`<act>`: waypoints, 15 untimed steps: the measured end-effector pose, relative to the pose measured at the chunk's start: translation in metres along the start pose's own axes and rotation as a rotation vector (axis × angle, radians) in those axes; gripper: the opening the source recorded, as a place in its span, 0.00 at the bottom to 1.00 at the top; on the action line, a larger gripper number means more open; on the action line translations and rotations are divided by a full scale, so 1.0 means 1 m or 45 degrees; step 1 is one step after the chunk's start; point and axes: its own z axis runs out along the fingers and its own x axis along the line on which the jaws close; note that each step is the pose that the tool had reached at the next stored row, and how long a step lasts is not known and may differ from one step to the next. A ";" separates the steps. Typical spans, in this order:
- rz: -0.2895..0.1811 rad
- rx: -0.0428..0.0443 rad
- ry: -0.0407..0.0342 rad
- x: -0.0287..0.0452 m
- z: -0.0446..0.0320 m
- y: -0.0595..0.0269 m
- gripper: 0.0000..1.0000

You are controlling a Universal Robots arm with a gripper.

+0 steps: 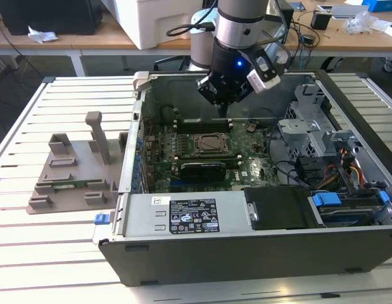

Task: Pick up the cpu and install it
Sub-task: 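Install the second cpu locking lever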

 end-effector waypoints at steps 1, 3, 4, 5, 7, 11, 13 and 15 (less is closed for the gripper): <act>0.000 0.000 0.0006 0.0002 0.0015 -0.0020 0.11; -0.001 0.000 0.0007 0.0014 0.0053 -0.0121 0.11; -0.001 0.000 0.0007 0.0017 0.0059 -0.0145 0.11; -0.001 0.000 0.0008 0.0021 0.0066 -0.0174 0.11; -0.002 0.000 0.0007 0.0031 0.0091 -0.0245 0.11; -0.002 0.000 0.0009 0.0039 0.0135 -0.0292 0.11; -0.002 0.000 0.0008 0.0040 0.0163 -0.0311 0.11; -0.002 0.000 0.0008 0.0042 0.0194 -0.0333 0.11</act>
